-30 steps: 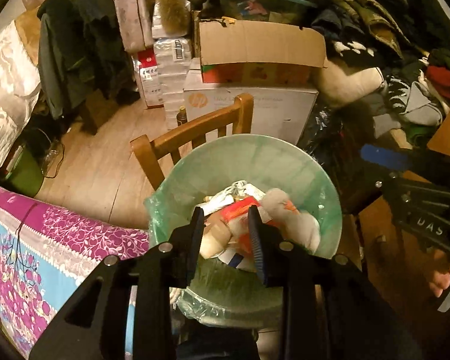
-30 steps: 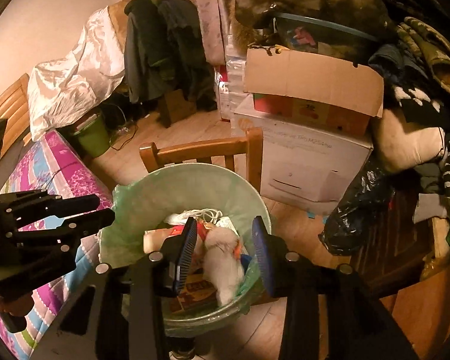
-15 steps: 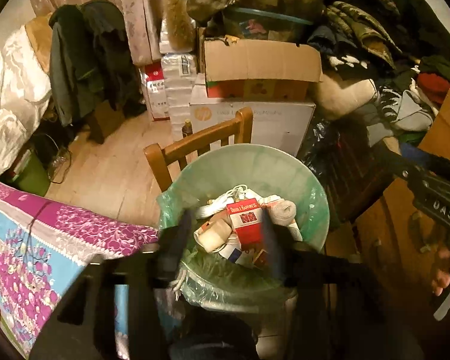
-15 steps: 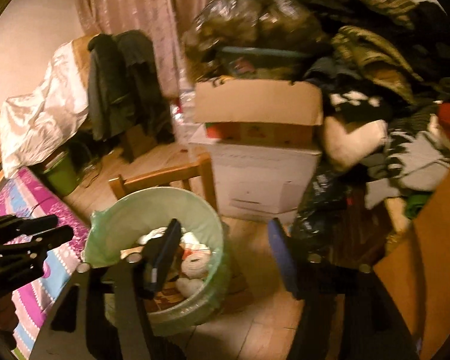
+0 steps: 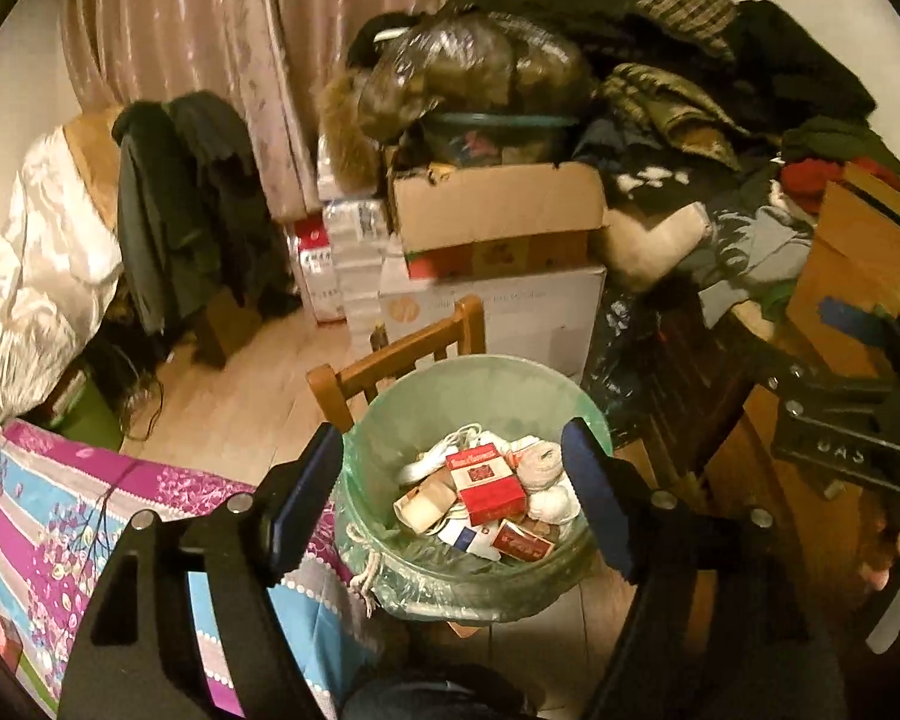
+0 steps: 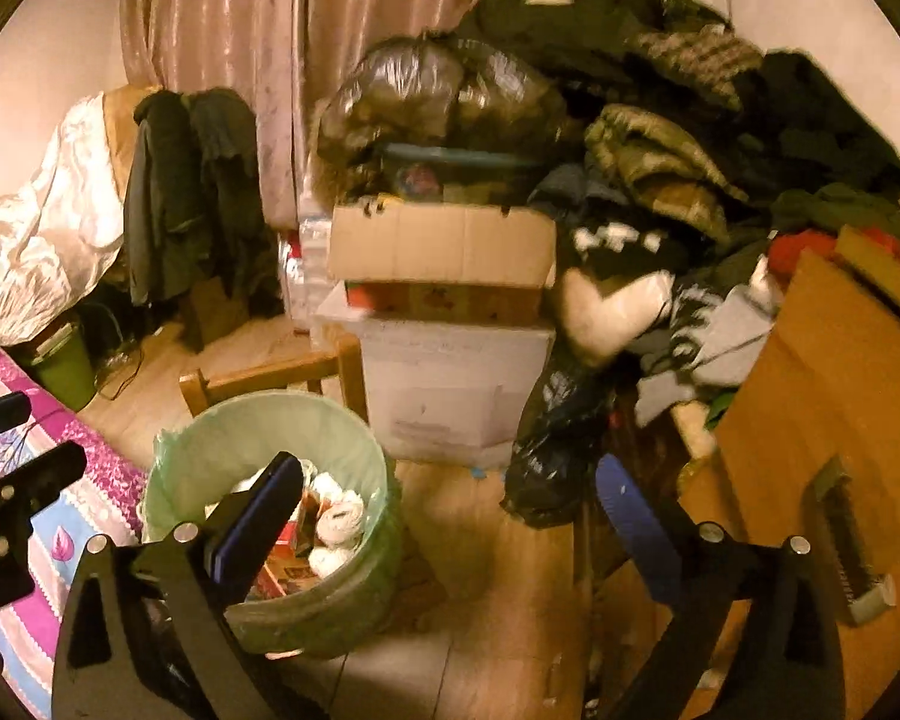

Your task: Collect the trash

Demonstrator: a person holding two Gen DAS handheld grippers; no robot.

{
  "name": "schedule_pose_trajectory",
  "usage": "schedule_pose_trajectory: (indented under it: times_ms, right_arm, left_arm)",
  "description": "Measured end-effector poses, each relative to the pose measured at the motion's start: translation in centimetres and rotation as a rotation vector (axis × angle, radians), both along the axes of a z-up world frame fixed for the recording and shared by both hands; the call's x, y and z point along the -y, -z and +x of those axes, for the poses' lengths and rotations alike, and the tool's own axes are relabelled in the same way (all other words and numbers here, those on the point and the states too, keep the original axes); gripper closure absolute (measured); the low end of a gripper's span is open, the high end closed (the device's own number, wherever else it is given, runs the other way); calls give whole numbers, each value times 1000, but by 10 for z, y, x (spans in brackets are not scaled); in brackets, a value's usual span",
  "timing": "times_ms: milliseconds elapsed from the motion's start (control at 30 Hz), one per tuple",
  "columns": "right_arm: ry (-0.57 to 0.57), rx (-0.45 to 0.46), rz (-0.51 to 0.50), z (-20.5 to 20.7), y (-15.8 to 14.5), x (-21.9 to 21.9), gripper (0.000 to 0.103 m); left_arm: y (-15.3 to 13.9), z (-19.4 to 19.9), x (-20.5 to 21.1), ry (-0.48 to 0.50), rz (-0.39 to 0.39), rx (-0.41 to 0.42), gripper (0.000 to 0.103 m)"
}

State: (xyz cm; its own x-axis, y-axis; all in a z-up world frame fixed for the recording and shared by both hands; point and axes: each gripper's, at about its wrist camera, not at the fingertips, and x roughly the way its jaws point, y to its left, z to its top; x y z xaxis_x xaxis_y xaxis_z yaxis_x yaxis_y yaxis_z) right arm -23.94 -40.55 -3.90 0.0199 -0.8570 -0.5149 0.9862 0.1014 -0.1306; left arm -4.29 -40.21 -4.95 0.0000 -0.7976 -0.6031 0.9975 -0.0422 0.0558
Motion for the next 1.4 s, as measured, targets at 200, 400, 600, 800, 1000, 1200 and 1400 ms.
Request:
schedule_pose_trajectory:
  times_ms: [200, 400, 600, 800, 1000, 1200, 1400]
  right_arm:
    - [19, -11, -46, -11, 5, -22, 5]
    - [-2, -46, -75, -5, 19, -27, 5]
    - [-21, -37, -95, -2, 27, -24, 5]
    - [4, -46, -82, -11, 41, -15, 5]
    - [42, -16, -65, -29, 51, 1, 5]
    - [50, 11, -37, -37, 57, 9, 5]
    - [44, 14, -38, -36, 57, 10, 5]
  left_arm:
    - [-2, 0, -20, -1, -64, -11, 31]
    - [5, 4, -25, -41, -66, 9, 30]
    - [9, -3, -27, -61, -106, 59, 28]
    - [19, -13, -23, -42, -84, 96, 27]
    - [23, -28, -25, -20, -121, 158, 27]
    - [26, -33, -23, -8, -118, 160, 27]
    - [26, -39, -23, 19, -115, 156, 27]
